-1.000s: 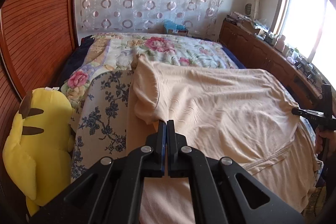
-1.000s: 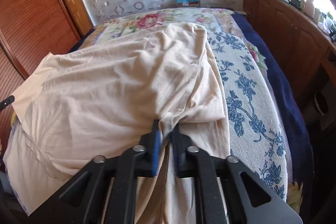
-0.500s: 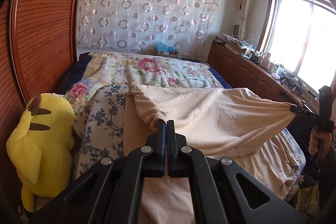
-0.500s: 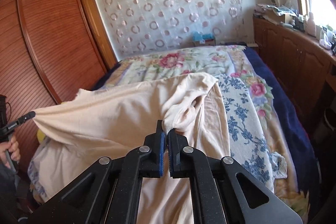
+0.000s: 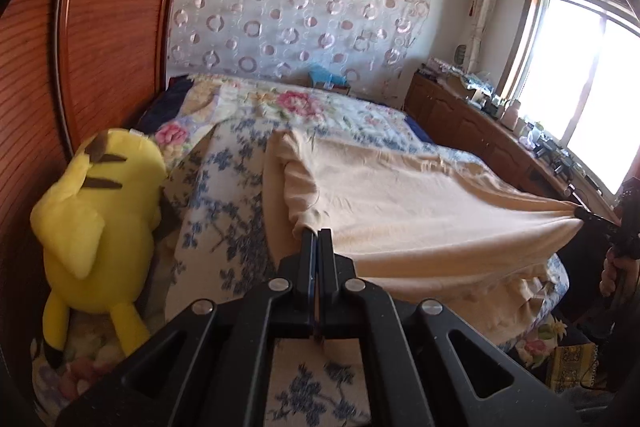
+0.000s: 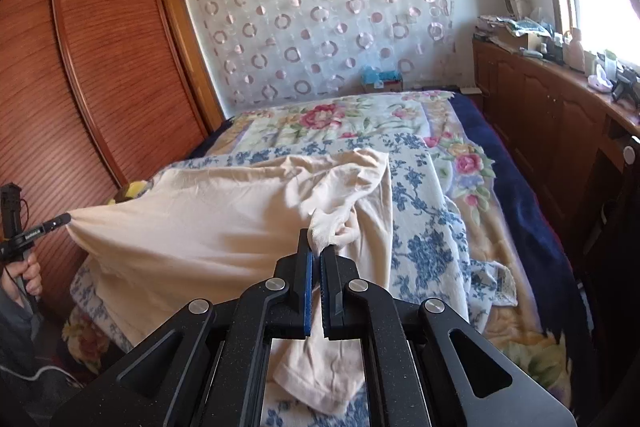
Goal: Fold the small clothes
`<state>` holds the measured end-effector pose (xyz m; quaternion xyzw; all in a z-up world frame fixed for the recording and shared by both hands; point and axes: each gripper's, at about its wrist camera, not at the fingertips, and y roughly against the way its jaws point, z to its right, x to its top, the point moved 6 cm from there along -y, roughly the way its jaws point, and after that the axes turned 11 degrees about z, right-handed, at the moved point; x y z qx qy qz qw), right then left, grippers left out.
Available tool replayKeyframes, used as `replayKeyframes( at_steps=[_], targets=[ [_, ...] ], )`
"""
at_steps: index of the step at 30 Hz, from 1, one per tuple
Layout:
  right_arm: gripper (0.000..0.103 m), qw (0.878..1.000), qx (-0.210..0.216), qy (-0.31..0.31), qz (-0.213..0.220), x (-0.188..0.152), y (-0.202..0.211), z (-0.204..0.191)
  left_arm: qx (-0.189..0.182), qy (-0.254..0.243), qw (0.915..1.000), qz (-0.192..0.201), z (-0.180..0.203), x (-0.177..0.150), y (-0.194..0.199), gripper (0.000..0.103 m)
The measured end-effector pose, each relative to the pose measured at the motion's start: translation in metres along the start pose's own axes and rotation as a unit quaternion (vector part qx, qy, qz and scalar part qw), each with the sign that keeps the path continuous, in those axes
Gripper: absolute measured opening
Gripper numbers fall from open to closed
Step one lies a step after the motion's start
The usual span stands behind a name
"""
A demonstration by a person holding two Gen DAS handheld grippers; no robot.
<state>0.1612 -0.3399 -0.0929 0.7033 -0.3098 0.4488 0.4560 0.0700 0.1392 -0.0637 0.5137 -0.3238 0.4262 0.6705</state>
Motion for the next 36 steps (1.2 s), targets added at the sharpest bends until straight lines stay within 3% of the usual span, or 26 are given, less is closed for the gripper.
replayKeyframes(
  at_steps=[6,9,16,21,24,26,29,31,36],
  targets=[
    [0.001,0.998,-0.036,0.017,-0.052,-0.047,-0.011,0.006,0.021,-0.004,0.9983,-0.054,-0.007,-0.050,-0.011,0.000],
    [0.001,0.995,-0.052,0.031,-0.075,-0.069,-0.018,0.009,0.027,-0.010,0.9975,-0.064,-0.006,-0.060,-0.013,0.000],
    [0.003,0.994,-0.058,0.030,-0.089,-0.084,-0.020,0.013,0.028,-0.023,0.9977,-0.057,0.001,-0.057,-0.011,0.000],
    [0.015,0.994,-0.059,0.027,-0.088,-0.081,-0.015,0.011,0.029,-0.027,0.9984,-0.042,0.005,-0.050,-0.007,0.000],
    [0.032,0.993,-0.069,0.037,-0.087,-0.083,-0.009,0.011,0.029,-0.038,0.9982,-0.035,0.009,-0.045,-0.004,0.011],
    [0.034,0.993,-0.072,0.041,-0.089,-0.086,-0.005,0.012,0.026,-0.039,0.9983,-0.034,0.010,-0.044,-0.004,0.037],
    [0.034,0.991,-0.078,0.038,-0.100,-0.093,0.000,0.015,0.013,-0.030,0.9988,-0.037,0.012,-0.045,-0.005,0.048],
    [0.034,0.991,-0.078,0.033,-0.105,-0.099,0.002,0.017,0.008,-0.029,0.9987,-0.041,0.015,-0.048,-0.009,0.055],
    [0.034,0.990,-0.070,0.031,-0.121,-0.111,0.003,0.017,0.012,-0.034,0.9977,-0.057,0.020,-0.058,-0.016,0.056]
  ],
)
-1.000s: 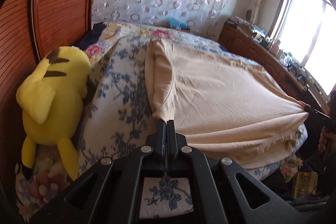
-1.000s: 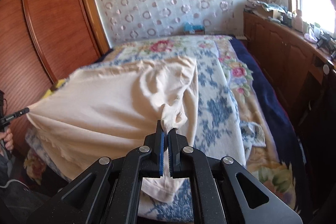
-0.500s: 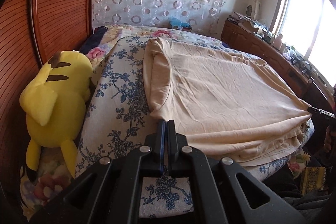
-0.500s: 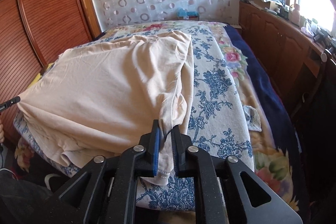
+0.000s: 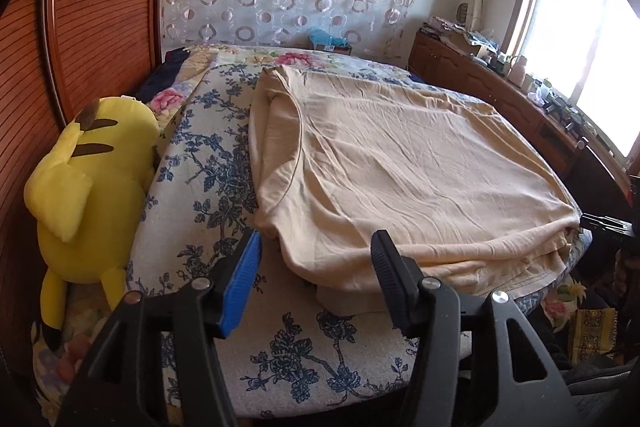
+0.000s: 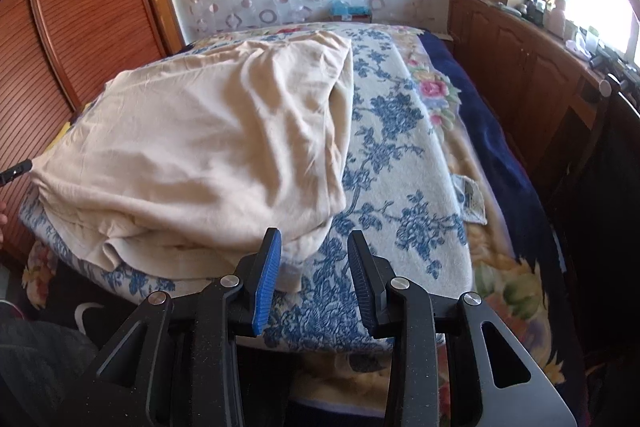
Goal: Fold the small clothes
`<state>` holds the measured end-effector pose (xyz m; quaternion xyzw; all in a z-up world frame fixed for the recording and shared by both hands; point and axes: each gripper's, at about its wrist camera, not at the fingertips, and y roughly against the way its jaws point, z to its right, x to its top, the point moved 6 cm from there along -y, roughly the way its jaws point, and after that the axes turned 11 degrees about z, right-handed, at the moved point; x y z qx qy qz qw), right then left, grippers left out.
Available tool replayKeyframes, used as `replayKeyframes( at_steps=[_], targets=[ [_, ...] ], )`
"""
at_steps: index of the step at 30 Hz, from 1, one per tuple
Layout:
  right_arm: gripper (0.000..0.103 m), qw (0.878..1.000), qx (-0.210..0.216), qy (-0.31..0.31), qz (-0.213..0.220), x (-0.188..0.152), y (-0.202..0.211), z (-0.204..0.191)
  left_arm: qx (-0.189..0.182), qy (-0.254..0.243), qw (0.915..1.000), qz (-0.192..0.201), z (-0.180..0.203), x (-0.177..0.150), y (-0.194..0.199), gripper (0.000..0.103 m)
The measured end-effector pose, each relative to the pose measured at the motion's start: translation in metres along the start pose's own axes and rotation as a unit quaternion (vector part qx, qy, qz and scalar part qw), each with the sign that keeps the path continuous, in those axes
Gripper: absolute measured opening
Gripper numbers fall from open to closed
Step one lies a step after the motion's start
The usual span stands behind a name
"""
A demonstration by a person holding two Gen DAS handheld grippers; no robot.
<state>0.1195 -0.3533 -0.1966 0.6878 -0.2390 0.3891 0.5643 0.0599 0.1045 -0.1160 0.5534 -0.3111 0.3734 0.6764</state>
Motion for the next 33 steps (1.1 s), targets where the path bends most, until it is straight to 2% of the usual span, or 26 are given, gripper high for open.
replayKeyframes(
  at_steps=[5,6,7,8,10,12,17,21,28,30,33],
  targets=[
    [0.033,1.000,0.005,0.017,-0.016,-0.008,-0.007,-0.011,0.000,0.011,0.9999,-0.008,-0.001,-0.005,-0.007,0.056],
    [0.028,1.000,0.006,0.020,-0.019,-0.009,-0.008,-0.012,-0.002,0.012,0.9999,-0.007,-0.001,-0.005,-0.007,0.056],
    [0.008,0.999,0.011,0.025,-0.018,-0.010,-0.009,-0.014,-0.002,0.011,0.9999,-0.006,0.000,-0.005,-0.008,0.056],
    [0.003,0.999,0.025,0.028,-0.017,-0.010,-0.008,-0.017,-0.001,0.009,0.9999,-0.007,0.001,-0.005,-0.008,0.056],
    [0.001,0.999,0.034,0.034,-0.013,-0.009,-0.005,-0.017,-0.002,0.007,1.0000,-0.006,0.001,-0.005,-0.008,0.056],
    [0.000,0.999,0.031,0.029,-0.007,-0.007,-0.001,-0.010,0.000,0.008,1.0000,-0.005,0.001,-0.005,-0.008,0.056],
    [0.000,1.000,-0.014,0.011,0.015,0.004,0.019,0.023,0.005,0.013,0.9999,-0.001,-0.002,-0.003,-0.006,0.056],
    [0.000,1.000,-0.011,-0.017,0.015,0.005,0.021,0.035,0.009,0.009,0.9999,0.000,-0.001,-0.002,-0.006,0.056],
    [0.000,0.999,-0.027,0.003,0.025,0.010,0.025,0.034,0.018,0.004,0.9998,0.001,-0.003,-0.001,-0.004,0.056],
    [0.000,0.998,-0.054,0.016,0.026,0.011,0.027,0.039,0.018,0.004,0.9998,0.000,-0.003,-0.001,-0.004,0.056],
    [0.000,0.997,-0.070,0.016,0.027,0.012,0.030,0.048,0.019,0.003,0.9998,-0.002,-0.004,-0.001,-0.004,0.056]
  ],
)
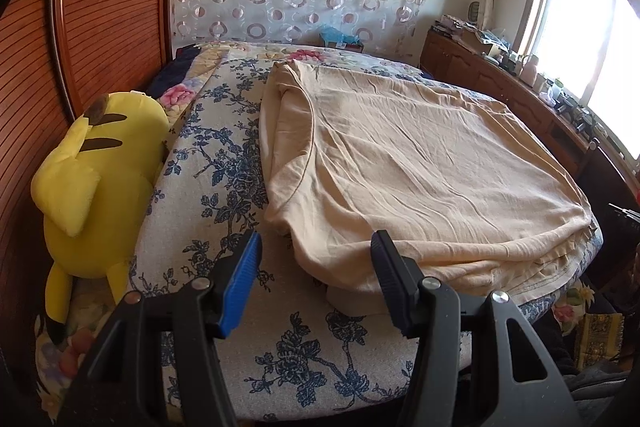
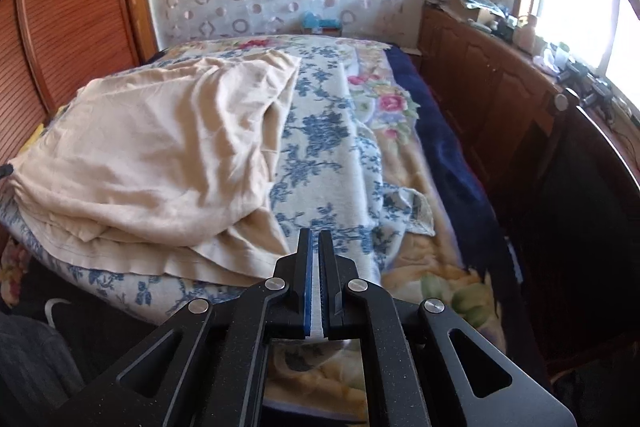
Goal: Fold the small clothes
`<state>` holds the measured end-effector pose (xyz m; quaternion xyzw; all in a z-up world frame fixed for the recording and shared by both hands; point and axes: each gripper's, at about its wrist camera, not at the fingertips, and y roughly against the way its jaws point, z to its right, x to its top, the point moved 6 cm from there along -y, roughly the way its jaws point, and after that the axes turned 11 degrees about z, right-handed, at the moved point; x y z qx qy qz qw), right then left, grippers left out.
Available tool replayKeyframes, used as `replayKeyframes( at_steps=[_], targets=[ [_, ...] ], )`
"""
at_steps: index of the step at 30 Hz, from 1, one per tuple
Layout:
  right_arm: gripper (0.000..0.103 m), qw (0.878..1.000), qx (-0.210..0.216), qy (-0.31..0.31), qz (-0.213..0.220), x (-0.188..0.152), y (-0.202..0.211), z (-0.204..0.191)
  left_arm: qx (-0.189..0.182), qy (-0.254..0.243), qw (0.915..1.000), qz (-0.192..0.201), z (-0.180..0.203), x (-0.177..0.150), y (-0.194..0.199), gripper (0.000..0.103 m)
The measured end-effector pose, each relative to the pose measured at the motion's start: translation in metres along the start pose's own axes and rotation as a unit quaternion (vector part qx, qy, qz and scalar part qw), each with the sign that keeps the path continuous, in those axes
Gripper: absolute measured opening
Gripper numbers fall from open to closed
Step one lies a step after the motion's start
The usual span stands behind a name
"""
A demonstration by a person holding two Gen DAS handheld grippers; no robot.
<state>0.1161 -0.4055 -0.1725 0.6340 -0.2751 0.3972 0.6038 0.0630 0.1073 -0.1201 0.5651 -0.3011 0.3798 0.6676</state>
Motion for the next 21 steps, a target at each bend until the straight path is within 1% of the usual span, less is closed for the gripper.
replayKeyframes(
  at_steps=[3,6,10,12,13,14,16,17,18,21],
  targets=[
    [0.000,1.000,-0.003,-0.014,0.012,0.004,0.005,0.008,0.002,0.000,1.0000,-0.003,-0.001,-0.002,-0.001,0.056],
    [0.001,0.999,-0.003,-0.019,0.027,0.011,0.009,0.007,0.003,0.001,1.0000,-0.005,-0.002,-0.004,-0.001,0.056],
    [0.011,0.999,0.005,-0.011,0.040,0.022,0.005,-0.007,0.004,0.003,0.9999,-0.009,-0.004,-0.006,-0.003,0.056],
    [0.020,0.999,0.011,-0.008,0.042,0.026,0.001,-0.019,0.004,0.005,0.9999,-0.011,-0.004,-0.008,-0.005,0.056],
    [0.028,0.999,0.013,-0.007,0.043,0.027,-0.001,-0.024,0.004,0.006,0.9999,-0.012,-0.004,-0.009,-0.006,0.056],
    [0.032,0.999,0.020,-0.007,0.045,0.028,-0.005,-0.032,0.004,0.006,0.9999,-0.013,-0.005,-0.009,-0.006,0.056],
    [0.035,0.998,0.037,-0.008,0.048,0.030,-0.011,-0.045,0.003,0.007,0.9998,-0.017,-0.006,-0.011,-0.008,0.056],
    [0.041,0.998,0.047,-0.007,0.046,0.030,-0.016,-0.054,0.002,0.008,0.9998,-0.018,-0.006,-0.012,-0.009,0.056],
    [0.044,0.998,0.054,-0.004,0.044,0.030,-0.020,-0.062,0.002,0.009,0.9998,-0.020,-0.006,-0.013,-0.010,0.056],
    [0.045,0.997,0.071,0.009,0.036,0.026,-0.033,-0.085,0.000,0.013,0.9996,-0.024,-0.006,-0.016,-0.012,0.056]
  ],
)
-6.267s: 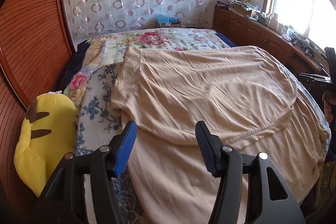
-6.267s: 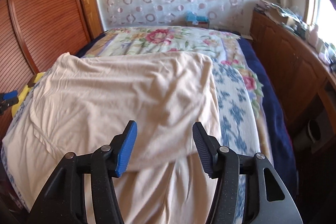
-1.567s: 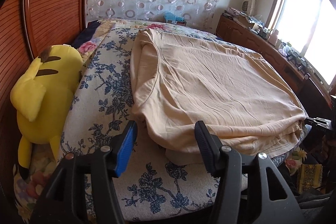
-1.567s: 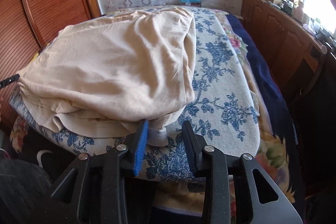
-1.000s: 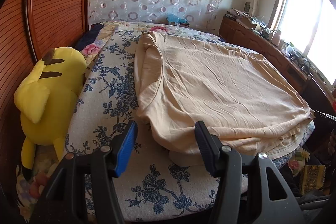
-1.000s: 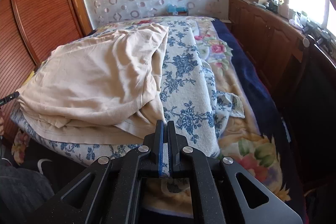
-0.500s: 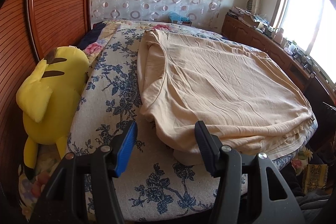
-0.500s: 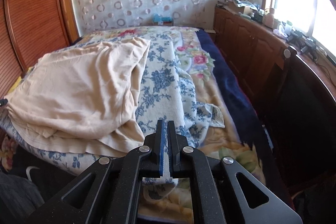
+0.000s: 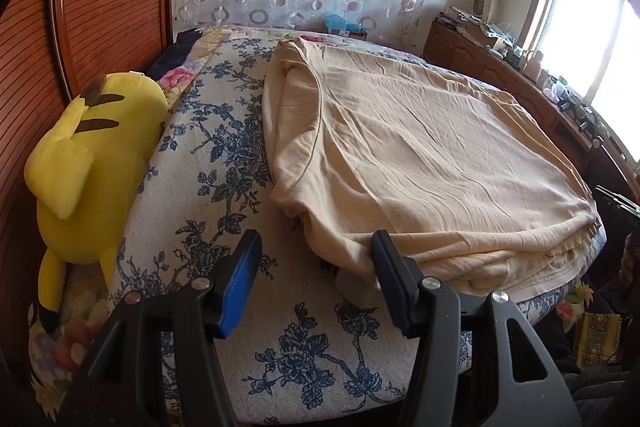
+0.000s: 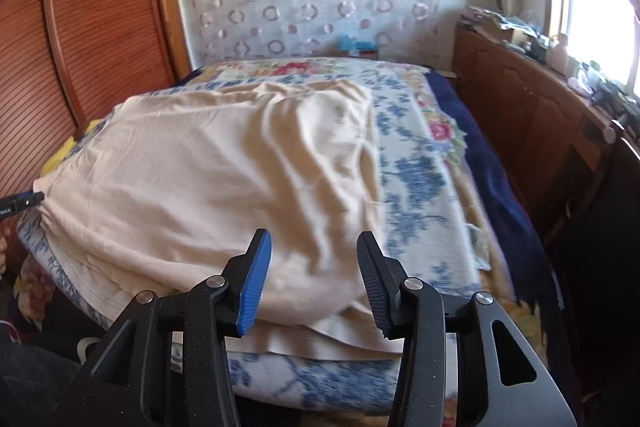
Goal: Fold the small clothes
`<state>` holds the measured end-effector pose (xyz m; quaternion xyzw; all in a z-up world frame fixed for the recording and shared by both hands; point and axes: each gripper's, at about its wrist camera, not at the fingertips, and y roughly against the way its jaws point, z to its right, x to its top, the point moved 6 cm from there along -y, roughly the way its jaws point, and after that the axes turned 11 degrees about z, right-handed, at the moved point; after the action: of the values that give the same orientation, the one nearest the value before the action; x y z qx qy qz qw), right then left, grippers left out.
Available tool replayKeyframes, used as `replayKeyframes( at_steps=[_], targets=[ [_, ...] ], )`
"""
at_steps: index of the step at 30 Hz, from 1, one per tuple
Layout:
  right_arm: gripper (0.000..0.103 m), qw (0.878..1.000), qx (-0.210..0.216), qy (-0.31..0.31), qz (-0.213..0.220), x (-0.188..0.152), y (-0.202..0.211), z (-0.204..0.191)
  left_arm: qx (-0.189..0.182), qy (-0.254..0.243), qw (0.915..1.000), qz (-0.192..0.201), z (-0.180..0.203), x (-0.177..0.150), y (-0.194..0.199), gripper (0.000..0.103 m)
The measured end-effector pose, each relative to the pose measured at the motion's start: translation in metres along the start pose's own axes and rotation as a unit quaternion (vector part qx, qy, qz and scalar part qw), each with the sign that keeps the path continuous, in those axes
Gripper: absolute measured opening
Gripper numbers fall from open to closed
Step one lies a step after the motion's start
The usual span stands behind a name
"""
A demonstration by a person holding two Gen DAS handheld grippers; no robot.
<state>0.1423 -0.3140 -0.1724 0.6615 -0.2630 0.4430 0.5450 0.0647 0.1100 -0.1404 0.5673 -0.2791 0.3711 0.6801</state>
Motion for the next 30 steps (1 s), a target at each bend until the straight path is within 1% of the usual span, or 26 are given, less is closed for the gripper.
replayKeyframes(
  at_steps=[4,6,12,14,18,19,20,21,23,25,28,30],
  targets=[
    [0.045,1.000,0.011,0.014,-0.012,-0.007,-0.016,-0.018,-0.003,0.004,1.0000,-0.007,0.000,-0.004,-0.003,0.056],
    [0.046,1.000,0.014,0.019,-0.016,-0.009,-0.023,-0.023,-0.003,0.006,1.0000,-0.004,0.000,-0.005,-0.004,0.056],
    [0.048,0.999,0.010,0.016,-0.033,-0.022,-0.031,-0.022,-0.005,0.009,0.9999,-0.003,0.000,-0.004,-0.005,0.056],
    [0.051,0.999,0.012,0.014,-0.032,-0.025,-0.032,-0.020,-0.006,0.011,0.9999,-0.002,0.001,-0.004,-0.006,0.056],
    [0.053,0.999,0.014,0.015,-0.030,-0.028,-0.031,-0.022,-0.036,0.016,0.9992,0.002,0.009,0.000,-0.011,0.056],
    [0.053,0.999,0.015,0.016,-0.030,-0.028,-0.031,-0.023,-0.041,0.018,0.9990,0.004,0.010,0.001,-0.012,0.052],
    [0.054,0.999,0.016,0.018,-0.030,-0.028,-0.031,-0.023,-0.047,0.019,0.9987,0.004,0.011,0.002,-0.014,0.037],
    [0.054,0.999,0.016,0.019,-0.030,-0.027,-0.031,-0.023,-0.056,0.023,0.9982,0.001,0.013,0.003,-0.016,0.031],
    [0.055,0.999,0.017,0.020,-0.030,-0.028,-0.032,-0.023,-0.054,0.021,0.9983,0.001,0.014,0.003,-0.020,0.009],
    [0.055,0.999,0.018,0.022,-0.029,-0.028,-0.032,-0.023,-0.068,0.023,0.9974,0.000,0.018,0.005,-0.022,0.005],
    [0.055,0.999,0.021,0.020,-0.026,-0.028,-0.032,-0.023,-0.083,0.015,0.9963,0.019,0.031,0.018,-0.016,0.004],
    [0.055,0.999,0.025,0.012,-0.024,-0.027,-0.031,-0.020,-0.101,0.014,0.9943,0.031,0.043,0.029,-0.011,0.003]
  ],
)
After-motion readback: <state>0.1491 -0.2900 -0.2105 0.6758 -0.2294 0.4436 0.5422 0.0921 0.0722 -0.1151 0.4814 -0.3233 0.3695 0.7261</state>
